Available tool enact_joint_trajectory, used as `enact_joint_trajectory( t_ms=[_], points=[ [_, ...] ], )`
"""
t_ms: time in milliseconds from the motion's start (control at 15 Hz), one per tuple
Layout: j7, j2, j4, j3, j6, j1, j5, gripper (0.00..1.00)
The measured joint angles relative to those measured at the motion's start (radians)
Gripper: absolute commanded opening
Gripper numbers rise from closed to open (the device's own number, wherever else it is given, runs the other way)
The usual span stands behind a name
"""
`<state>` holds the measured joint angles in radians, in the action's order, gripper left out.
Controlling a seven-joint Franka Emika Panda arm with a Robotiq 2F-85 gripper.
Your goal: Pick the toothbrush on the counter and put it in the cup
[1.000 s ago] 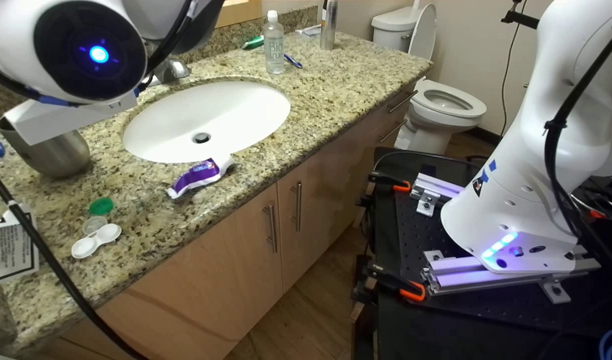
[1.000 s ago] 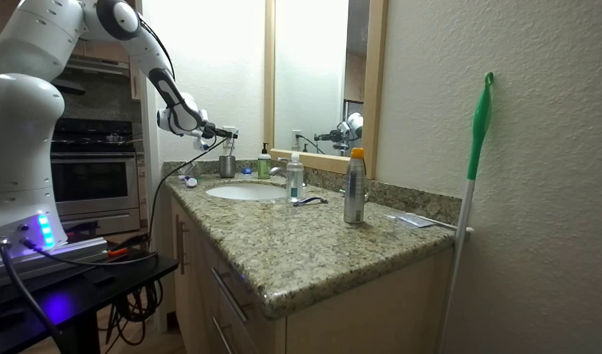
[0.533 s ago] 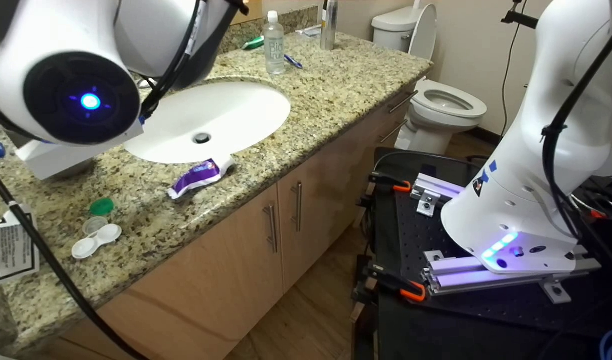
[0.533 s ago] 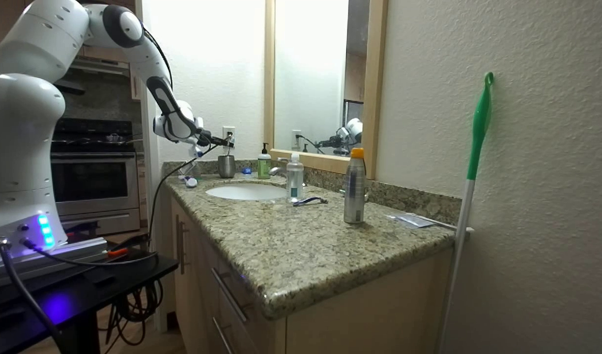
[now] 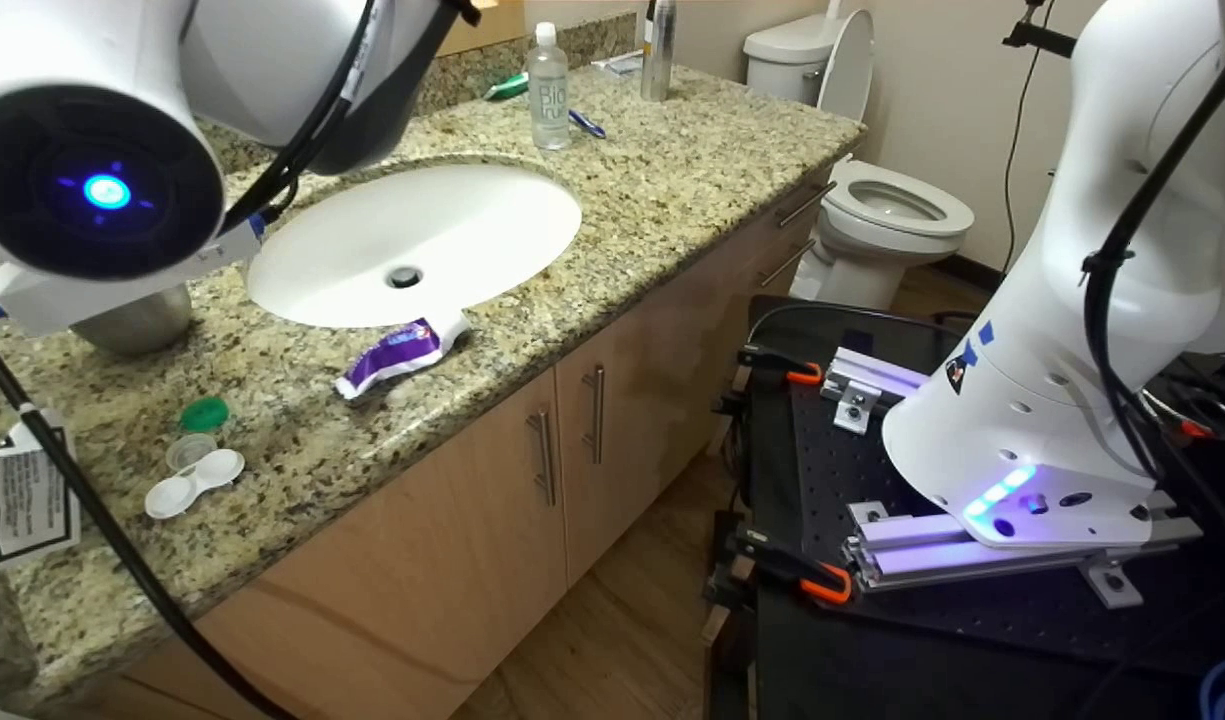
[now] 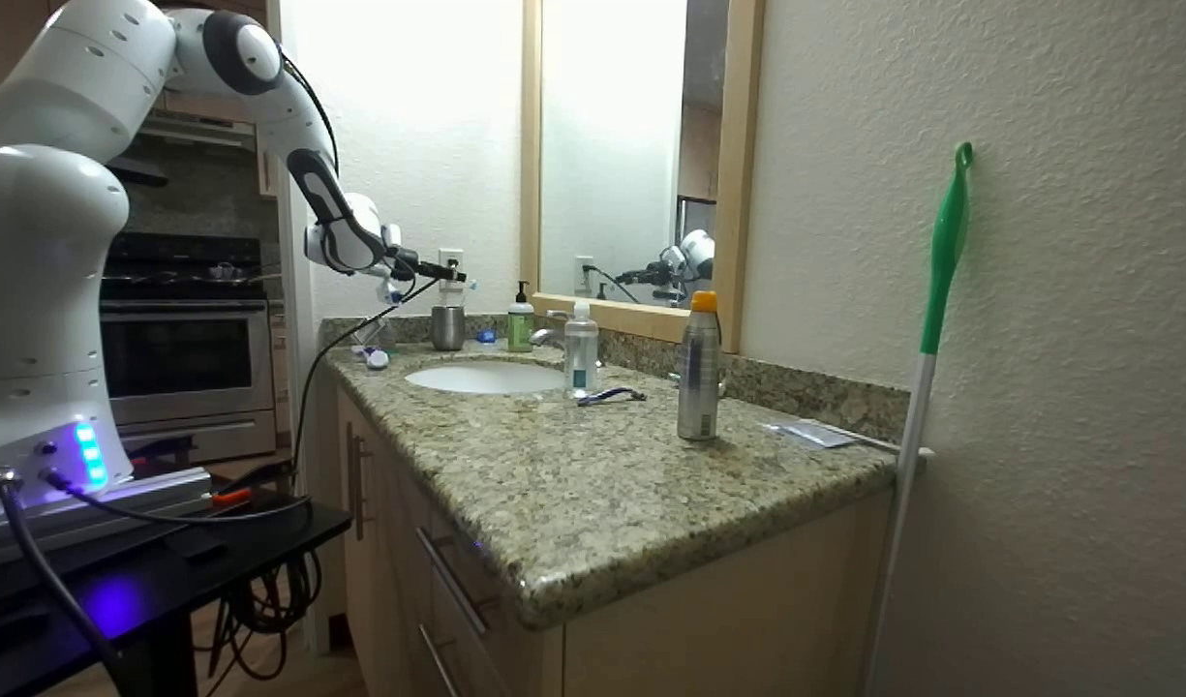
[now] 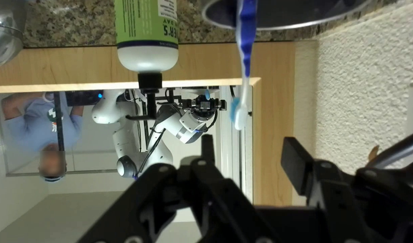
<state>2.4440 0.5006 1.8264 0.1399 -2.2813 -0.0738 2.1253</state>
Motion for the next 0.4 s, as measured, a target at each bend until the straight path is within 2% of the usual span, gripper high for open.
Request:
enact_joint_trajectory(
  t_ms=[133, 267, 400],
  points=[
    [-0.01, -0.03, -0.011, 0.001, -0.008, 0.003, -0.028, 0.99],
    [-0.073, -0.094, -0.018, 0.008, -0.021, 0.001, -0.1, 1.0],
    [-0.071, -0.185, -0.013, 0.01, -0.034, 0.001, -0.118, 1.0]
  ],
)
